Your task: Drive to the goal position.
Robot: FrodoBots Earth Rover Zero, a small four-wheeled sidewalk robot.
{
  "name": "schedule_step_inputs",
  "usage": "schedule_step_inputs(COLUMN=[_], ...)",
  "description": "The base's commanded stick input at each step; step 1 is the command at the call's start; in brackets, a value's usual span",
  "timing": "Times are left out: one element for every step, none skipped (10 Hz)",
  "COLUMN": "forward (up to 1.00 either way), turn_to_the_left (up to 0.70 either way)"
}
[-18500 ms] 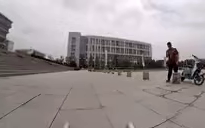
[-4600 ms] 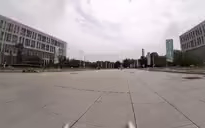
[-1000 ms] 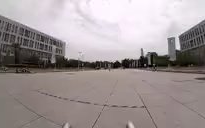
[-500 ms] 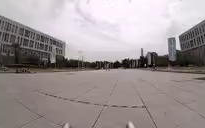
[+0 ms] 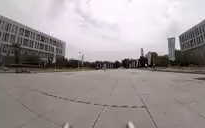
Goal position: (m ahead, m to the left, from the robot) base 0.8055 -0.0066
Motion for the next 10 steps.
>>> schedule_step_inputs(forward=[0.70,0.70,0.70,0.70,0.70,0.70,0.47,0.10,0.04,0.04], turn_to_the_left=[-0.01,-0.12,-0.14,-0.14,-0.13,-0.13,-0.07,-0.01,0.00,0.00])
